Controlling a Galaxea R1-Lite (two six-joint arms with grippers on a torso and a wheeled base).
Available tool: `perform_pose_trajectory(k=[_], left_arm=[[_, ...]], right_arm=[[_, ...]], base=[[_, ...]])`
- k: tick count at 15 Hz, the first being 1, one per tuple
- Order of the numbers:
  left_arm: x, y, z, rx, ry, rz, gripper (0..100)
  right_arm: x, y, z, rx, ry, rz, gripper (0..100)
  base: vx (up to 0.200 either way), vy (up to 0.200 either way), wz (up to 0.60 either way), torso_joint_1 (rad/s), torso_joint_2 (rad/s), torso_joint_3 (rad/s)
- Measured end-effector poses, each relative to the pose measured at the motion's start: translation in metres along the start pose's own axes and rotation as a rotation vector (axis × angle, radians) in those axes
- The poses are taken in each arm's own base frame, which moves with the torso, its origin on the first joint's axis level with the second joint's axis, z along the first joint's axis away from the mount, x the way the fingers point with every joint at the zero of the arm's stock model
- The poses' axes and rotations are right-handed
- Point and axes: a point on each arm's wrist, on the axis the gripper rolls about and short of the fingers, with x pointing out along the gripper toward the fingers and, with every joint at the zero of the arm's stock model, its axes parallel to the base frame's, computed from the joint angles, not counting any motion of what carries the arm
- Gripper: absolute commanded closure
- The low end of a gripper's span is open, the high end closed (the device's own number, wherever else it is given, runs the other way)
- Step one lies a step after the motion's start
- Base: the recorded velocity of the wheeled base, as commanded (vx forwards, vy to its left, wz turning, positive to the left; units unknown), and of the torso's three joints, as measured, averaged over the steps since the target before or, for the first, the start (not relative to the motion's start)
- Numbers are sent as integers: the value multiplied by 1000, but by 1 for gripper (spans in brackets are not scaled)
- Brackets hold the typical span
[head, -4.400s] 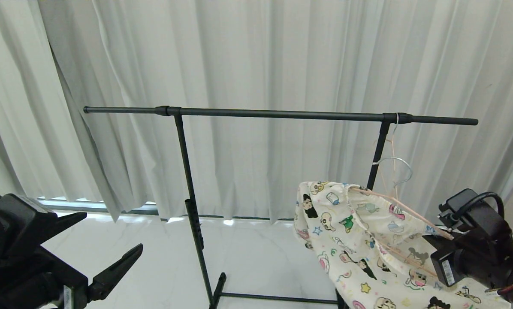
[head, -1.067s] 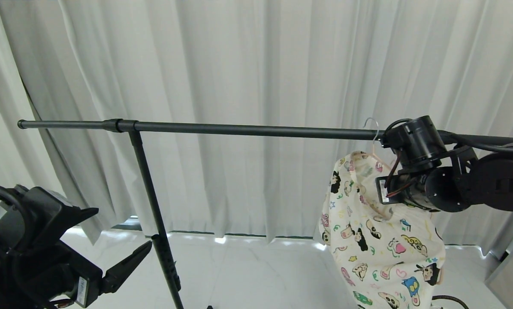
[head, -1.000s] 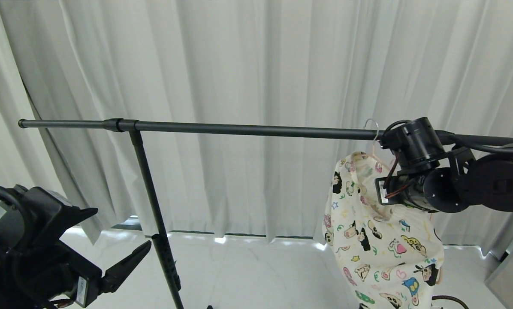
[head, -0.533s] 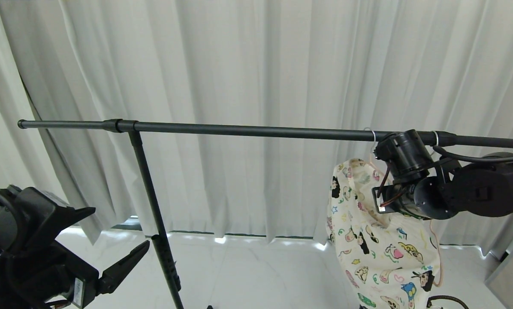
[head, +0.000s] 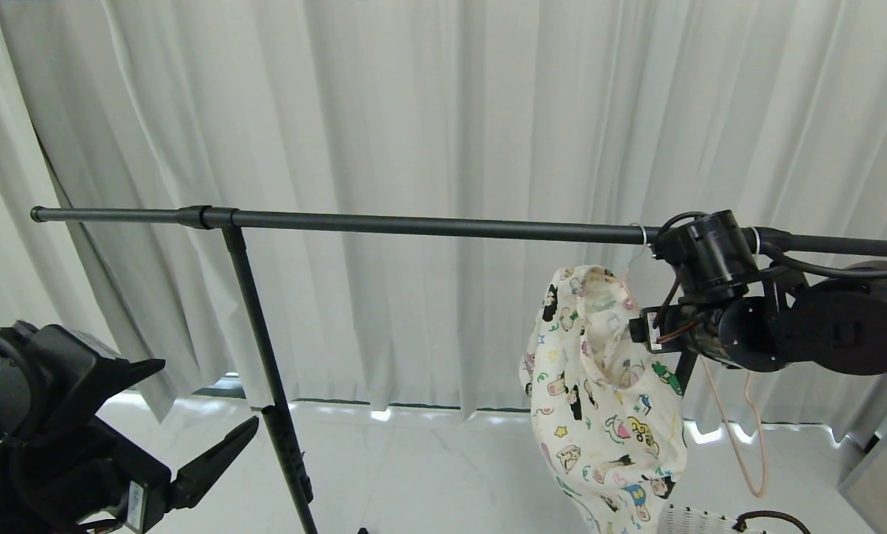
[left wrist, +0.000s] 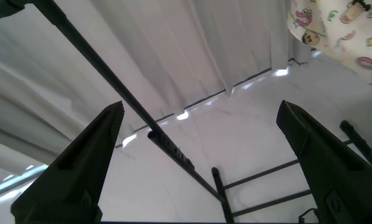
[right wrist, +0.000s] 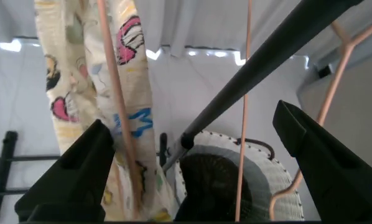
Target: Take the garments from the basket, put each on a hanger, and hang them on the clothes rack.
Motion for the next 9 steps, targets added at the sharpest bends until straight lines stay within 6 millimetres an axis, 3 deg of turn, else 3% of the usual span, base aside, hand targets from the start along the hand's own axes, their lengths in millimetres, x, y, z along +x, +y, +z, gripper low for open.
perform_pose_trajectory(k=[6, 9], left_arm=[[0, 1, -2, -4, 18, 30, 0], [0, -1, -8, -4, 50, 51, 0]], right_arm=[[-51, -9, 10, 9, -84, 129, 0], [-81, -24, 0, -72, -118, 188, 0]], base=[[0, 0, 0, 0, 0, 0], [0, 0, 0, 0, 0, 0]])
